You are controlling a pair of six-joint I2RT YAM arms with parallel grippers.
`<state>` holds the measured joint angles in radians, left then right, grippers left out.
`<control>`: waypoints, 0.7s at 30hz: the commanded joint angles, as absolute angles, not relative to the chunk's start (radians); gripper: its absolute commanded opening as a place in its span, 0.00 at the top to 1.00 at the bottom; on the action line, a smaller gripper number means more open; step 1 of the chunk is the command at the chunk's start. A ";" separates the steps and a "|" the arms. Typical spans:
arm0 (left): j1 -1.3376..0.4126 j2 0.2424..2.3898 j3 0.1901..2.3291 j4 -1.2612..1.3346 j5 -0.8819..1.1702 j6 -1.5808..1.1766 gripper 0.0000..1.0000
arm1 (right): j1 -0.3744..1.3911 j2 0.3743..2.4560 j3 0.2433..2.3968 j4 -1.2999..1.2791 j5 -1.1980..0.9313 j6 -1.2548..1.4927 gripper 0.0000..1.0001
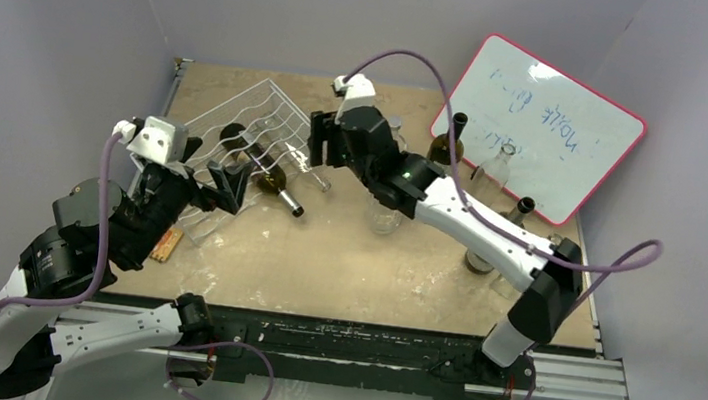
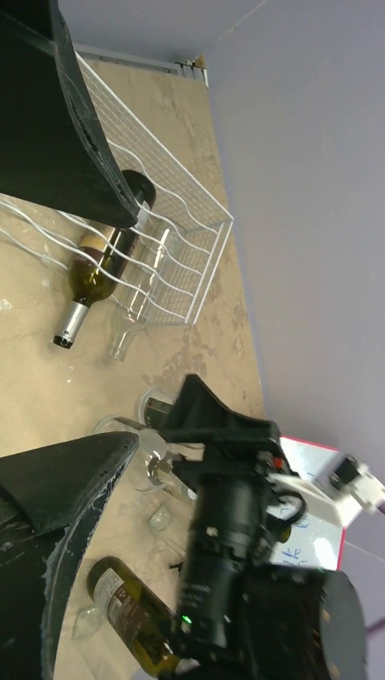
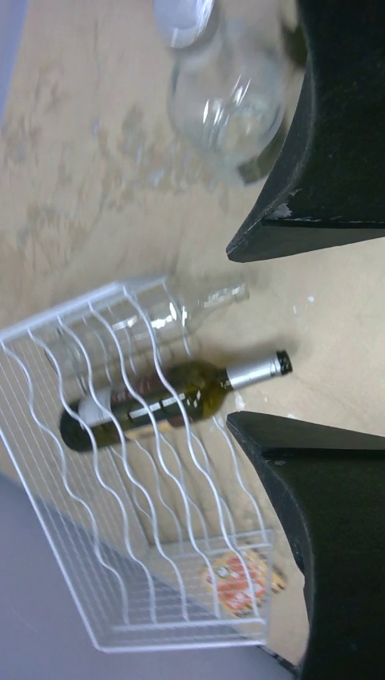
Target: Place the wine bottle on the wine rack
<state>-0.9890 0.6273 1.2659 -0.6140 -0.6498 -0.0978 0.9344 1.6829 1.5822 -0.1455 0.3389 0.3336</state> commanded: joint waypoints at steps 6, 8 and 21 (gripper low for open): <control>-0.988 0.627 1.263 -0.565 -0.619 -0.141 0.00 | 0.810 1.493 1.645 -0.403 0.651 0.406 0.34; -0.988 0.631 1.250 -0.555 -0.628 -0.156 0.00 | 0.750 1.465 1.633 -0.435 0.665 0.436 0.35; -0.988 0.742 1.165 -0.469 -0.639 -0.297 0.01 | 0.478 1.382 1.509 -0.382 0.638 0.378 0.31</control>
<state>-0.9890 0.6994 1.1831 -0.5552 -0.6331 -0.2173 0.5396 1.3766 1.5425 -0.4198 0.6846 0.4240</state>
